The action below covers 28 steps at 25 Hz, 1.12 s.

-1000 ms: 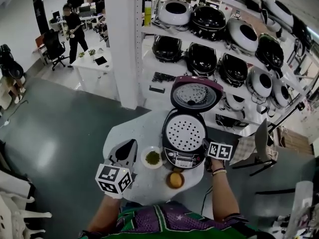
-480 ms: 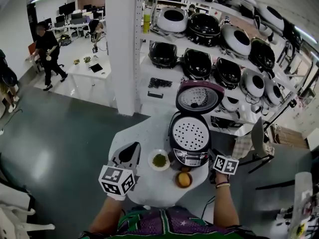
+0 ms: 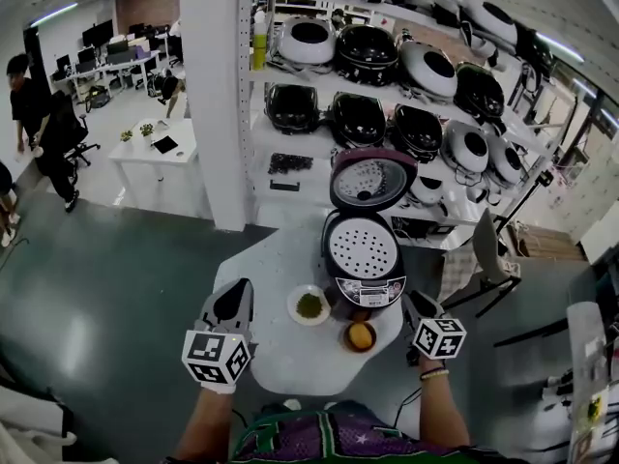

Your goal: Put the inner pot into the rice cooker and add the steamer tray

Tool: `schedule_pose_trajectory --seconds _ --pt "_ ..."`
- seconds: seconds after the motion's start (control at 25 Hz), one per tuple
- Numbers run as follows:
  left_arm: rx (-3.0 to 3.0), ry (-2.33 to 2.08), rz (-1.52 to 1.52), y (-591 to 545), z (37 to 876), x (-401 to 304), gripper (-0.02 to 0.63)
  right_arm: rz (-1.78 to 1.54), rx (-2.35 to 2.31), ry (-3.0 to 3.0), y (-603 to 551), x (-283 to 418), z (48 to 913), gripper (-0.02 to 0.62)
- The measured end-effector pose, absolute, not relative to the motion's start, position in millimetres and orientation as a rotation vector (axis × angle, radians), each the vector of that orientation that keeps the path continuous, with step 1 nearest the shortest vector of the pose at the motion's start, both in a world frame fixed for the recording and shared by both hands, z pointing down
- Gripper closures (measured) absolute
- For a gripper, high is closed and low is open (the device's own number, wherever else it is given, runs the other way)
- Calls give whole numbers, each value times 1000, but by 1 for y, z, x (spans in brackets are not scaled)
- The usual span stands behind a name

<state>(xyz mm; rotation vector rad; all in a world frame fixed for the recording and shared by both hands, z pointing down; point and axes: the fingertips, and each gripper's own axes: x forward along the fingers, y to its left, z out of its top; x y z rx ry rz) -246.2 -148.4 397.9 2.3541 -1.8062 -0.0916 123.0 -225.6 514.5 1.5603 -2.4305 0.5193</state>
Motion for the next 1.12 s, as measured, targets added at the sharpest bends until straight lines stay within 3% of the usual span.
schedule_pose_trajectory --seconds 0.48,1.12 --pt "2349 -1808 -138 -106 383 -231 583 340 1447 -2643 -170 103 434 494" --pt "2461 -1848 -101 -18 336 -82 584 172 1462 -2914 -56 212 335 539"
